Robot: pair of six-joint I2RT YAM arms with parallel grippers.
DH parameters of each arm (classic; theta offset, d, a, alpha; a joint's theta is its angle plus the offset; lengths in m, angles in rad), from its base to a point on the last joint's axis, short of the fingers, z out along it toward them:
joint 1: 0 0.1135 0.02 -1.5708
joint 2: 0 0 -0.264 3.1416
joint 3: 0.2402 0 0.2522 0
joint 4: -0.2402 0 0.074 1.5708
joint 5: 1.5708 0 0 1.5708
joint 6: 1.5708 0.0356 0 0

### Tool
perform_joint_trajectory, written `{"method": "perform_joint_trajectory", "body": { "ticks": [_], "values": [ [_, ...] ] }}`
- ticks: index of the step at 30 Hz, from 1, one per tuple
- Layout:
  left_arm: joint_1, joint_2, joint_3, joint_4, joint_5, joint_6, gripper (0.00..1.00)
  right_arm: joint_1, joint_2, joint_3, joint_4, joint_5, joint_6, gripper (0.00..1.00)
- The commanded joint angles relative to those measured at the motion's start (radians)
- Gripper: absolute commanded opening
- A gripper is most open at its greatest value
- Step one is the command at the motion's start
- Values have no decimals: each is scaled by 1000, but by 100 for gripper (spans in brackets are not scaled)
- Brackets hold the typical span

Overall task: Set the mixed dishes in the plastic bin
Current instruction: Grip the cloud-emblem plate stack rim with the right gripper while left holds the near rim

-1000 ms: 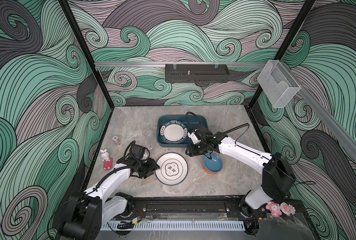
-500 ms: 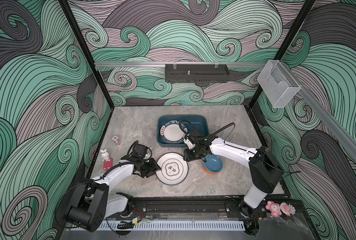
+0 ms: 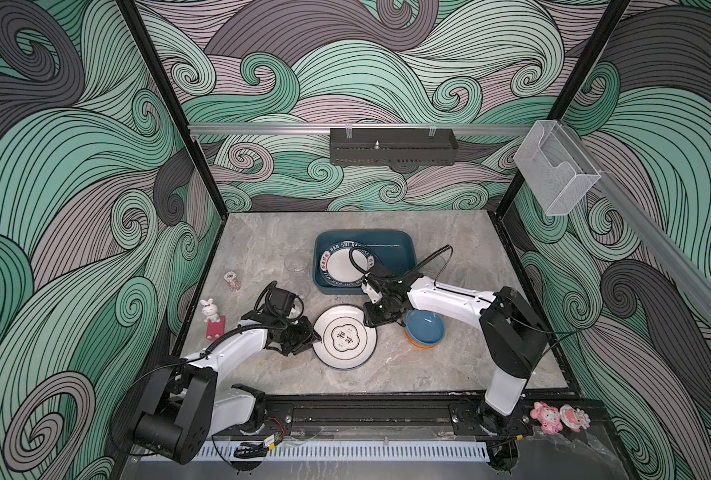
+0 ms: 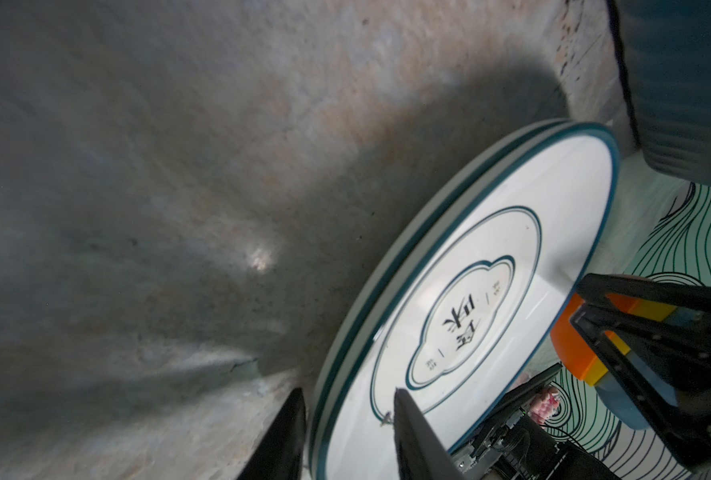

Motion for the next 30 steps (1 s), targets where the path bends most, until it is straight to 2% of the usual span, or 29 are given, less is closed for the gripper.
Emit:
{"method": "perform_joint_trajectory", "body": {
  "ticks": [1, 5, 14, 23, 30],
  "values": [
    [-6, -15, -8, 8, 12, 10, 37, 8, 12, 27, -14, 5, 4, 42],
    [-7, -17, -8, 10, 14, 9, 36, 12, 22, 29, -17, 5, 4, 43],
    [-8, -22, -12, 10, 14, 7, 34, 23, 26, 34, -16, 0, 1, 36],
    [-9, -22, -14, 11, 14, 6, 31, 29, 42, 39, -17, -15, -5, 25],
    [-8, -26, -18, 0, 8, 6, 34, 31, 63, 40, -9, -32, -2, 16]
  ]
}}
